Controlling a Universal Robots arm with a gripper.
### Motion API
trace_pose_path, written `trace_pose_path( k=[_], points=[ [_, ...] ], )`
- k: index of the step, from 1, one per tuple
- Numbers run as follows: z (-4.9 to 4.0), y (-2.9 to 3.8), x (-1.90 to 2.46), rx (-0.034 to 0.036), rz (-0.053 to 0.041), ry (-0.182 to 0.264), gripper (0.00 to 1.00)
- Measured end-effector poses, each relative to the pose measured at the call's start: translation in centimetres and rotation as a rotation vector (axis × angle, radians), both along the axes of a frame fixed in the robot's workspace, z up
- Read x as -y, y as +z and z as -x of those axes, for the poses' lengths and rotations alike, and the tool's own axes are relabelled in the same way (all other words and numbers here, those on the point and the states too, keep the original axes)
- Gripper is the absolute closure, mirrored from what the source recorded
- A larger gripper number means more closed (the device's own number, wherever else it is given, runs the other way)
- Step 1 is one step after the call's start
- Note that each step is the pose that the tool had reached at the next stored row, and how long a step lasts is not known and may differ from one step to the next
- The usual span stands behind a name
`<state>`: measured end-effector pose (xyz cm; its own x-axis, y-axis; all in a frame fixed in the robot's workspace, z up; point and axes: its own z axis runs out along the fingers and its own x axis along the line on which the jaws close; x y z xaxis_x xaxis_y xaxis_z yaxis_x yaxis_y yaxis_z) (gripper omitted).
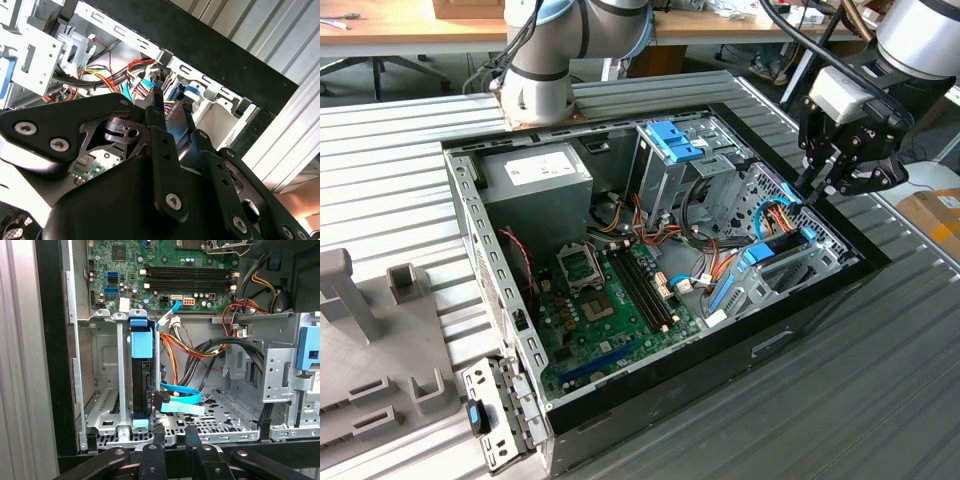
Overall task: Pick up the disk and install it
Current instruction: 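Insert the second disk wire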
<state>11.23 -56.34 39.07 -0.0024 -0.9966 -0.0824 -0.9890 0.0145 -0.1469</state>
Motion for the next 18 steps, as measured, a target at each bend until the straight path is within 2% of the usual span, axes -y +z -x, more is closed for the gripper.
trace_pose_path(
  k=[5, 8, 10, 11, 13, 17, 18],
  points=[
    [0.00, 0.07, 0.00, 0.0000, 0.0001, 0.000, 0.69],
    [0.17, 0.09, 0.04, 0.0055, 0.0002, -0.001, 0.69],
    [0.18, 0.10, 0.06, 0.0064, 0.0002, -0.001, 0.69],
    [0.18, 0.11, 0.06, 0.0032, 0.0062, -0.001, 0.69],
    [0.19, 0.12, 0.06, -0.0080, 0.0166, -0.001, 0.69],
    [0.18, 0.13, 0.06, -0.0500, 0.0415, -0.001, 0.69],
    [0.18, 0.15, 0.07, -0.0558, 0.0448, -0.001, 0.69]
  ],
)
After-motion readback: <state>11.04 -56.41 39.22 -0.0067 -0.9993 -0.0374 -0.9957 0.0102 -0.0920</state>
